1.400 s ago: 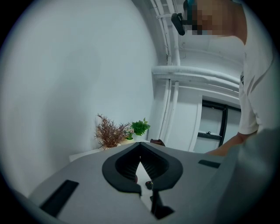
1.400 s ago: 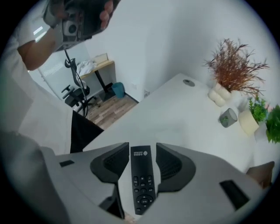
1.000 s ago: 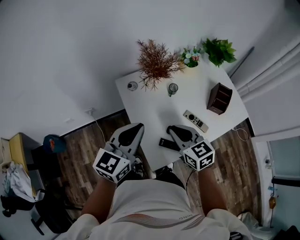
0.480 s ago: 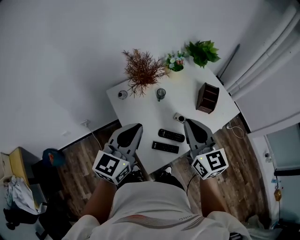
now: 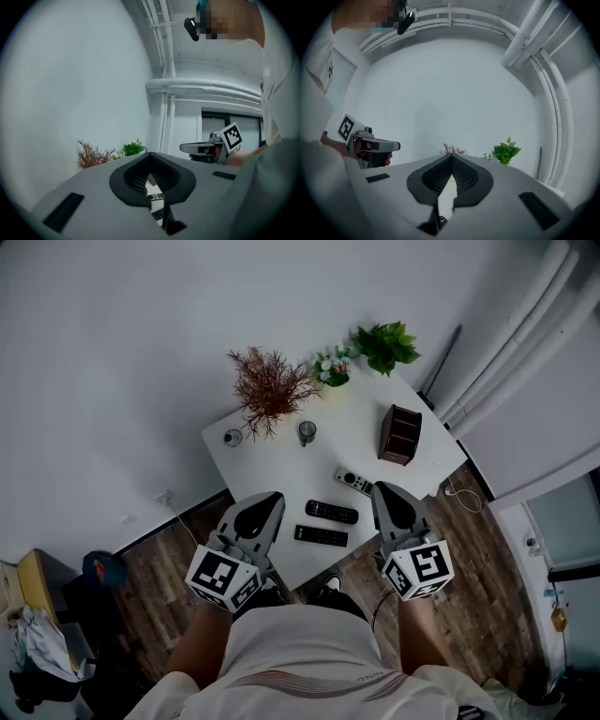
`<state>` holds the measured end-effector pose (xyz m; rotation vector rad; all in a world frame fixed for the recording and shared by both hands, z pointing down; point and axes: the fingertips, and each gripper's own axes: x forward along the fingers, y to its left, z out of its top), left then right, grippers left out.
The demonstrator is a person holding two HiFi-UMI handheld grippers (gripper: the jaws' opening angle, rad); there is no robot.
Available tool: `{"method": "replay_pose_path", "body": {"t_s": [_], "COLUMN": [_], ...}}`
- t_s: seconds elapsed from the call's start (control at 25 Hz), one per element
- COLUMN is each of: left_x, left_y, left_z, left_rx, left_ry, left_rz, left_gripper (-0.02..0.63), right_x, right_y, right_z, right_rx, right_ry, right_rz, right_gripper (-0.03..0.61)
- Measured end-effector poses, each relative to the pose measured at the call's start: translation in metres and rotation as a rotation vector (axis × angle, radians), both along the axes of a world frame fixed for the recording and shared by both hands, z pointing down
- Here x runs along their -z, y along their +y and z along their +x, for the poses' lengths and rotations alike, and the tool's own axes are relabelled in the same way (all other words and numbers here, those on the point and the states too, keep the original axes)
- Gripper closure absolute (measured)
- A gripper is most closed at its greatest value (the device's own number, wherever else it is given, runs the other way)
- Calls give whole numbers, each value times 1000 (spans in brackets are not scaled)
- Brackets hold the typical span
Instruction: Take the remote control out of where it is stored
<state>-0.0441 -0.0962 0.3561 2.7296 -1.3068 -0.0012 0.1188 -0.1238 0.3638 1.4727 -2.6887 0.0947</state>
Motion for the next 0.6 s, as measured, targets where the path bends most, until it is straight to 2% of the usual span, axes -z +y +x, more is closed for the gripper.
{"method": "replay_pose_path", "body": {"t_s": [0.6], "left_x": [-5], "left_y": [4], "left_z": [13], "left_rx": [-40], "left_ry": [0], "left_rz": [-14], "left_gripper": [609], "right_x": [-5], "right_y": [9], "right_z": [3], "right_rx": [7], "right_ry": [-8], "right_rz": [2], "right_gripper": [566]}}
